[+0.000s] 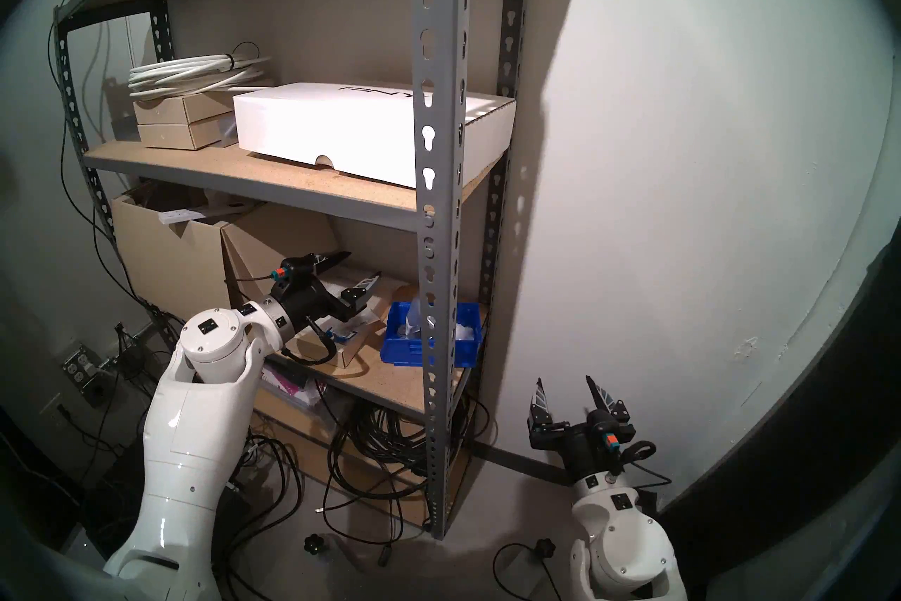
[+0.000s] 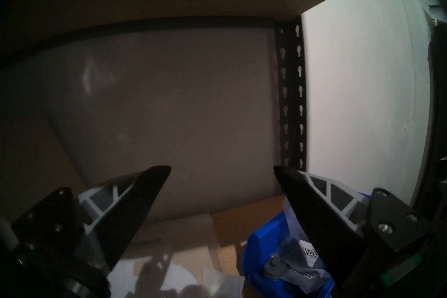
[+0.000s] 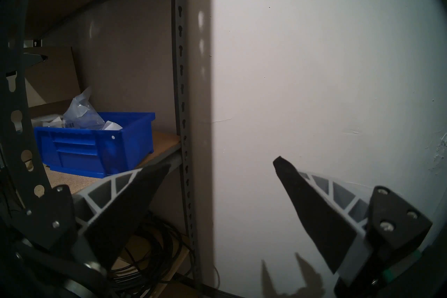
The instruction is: Organize the rack shelf by putting things into a case
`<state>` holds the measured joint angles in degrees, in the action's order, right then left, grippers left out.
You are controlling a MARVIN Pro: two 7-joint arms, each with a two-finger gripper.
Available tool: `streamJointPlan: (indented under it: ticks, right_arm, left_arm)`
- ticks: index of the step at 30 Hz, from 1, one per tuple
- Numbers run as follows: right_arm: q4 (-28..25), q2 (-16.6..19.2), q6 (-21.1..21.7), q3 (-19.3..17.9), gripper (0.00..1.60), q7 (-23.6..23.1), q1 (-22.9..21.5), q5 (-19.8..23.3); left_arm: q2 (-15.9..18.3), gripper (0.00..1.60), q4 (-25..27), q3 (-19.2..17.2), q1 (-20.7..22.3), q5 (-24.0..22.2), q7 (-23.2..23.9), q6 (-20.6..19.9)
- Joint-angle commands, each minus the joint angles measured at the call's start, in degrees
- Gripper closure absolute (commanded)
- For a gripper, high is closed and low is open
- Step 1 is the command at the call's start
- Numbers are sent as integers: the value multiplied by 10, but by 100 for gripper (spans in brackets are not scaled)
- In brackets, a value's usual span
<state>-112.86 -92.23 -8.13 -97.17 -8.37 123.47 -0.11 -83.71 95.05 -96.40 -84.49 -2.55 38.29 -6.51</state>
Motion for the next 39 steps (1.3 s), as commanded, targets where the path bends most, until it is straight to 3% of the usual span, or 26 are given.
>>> streamJointPlan:
  ticks: [1,9,21,30,31,33,39]
  right_arm:
    - [-12,0,-2,0,0,0,-2,0]
    - [-12,0,-2,0,0,0,-1,0]
    - [-12,0,-2,0,0,0,-1,0]
    - [-12,0,-2,0,0,0,-1,0]
    - [-12,0,-2,0,0,0,-1,0]
    - [-12,0,-2,0,0,0,-1,0]
    - [-12,0,-2,0,0,0,-2,0]
  left_arm:
    - [-27,0,59,-21,-62,-10,-30,3]
    - [1,0,91,-45,-97,-23,-3,-38]
    - [26,7,72,-56,-116,-26,45,-37]
    - [48,14,24,-57,-84,-31,82,-33]
    - [52,24,15,-56,-76,-28,86,-30]
    - [56,30,9,-54,-69,-26,90,-29]
    - [67,24,-6,-47,-52,-24,105,-30]
